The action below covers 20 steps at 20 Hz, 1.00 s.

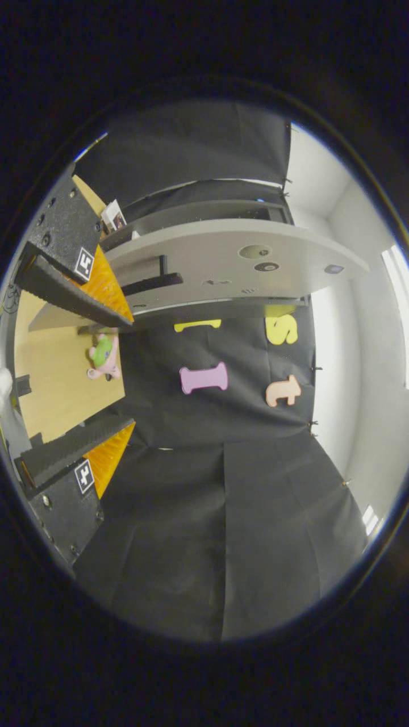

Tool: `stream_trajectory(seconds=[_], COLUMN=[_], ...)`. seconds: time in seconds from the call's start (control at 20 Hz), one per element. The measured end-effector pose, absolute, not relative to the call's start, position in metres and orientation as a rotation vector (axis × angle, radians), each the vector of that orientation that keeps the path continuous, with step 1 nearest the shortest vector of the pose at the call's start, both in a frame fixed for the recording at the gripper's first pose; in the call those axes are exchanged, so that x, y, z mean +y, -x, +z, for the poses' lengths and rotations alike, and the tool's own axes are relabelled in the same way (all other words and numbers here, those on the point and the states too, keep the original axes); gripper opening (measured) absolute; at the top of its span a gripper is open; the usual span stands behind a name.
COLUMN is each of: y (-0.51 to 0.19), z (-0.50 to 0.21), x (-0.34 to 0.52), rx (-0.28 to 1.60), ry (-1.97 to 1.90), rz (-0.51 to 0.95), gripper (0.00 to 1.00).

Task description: Open the shoe cabinet door, grab the shoes and put them into the shoe cabinet, then close the shoe cabinet door.

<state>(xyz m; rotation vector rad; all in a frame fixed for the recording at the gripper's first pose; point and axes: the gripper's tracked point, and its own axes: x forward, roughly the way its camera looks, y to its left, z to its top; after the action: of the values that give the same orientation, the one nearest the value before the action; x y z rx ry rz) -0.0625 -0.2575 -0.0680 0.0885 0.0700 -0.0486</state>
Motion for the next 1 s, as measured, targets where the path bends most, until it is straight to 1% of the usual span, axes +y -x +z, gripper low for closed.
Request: stream_trajectory(seconds=[0.2,0.45,0.75,0.9,1.0], y=[0.023,0.01,0.008,0.012,0.014], z=[-0.071,-0.074,-0.075,-0.074,-0.076], x=[-0.245,-0.223,-0.212,-0.202,-0.189], rx=[0.085,0.086,0.089,0.089,0.096], ry=[-0.055,-0.039,-0.006,0.024,0.021], rz=[0.085,0.188,0.196,0.169,0.16], gripper=[0.99,0.99,0.98,0.93,0.93])
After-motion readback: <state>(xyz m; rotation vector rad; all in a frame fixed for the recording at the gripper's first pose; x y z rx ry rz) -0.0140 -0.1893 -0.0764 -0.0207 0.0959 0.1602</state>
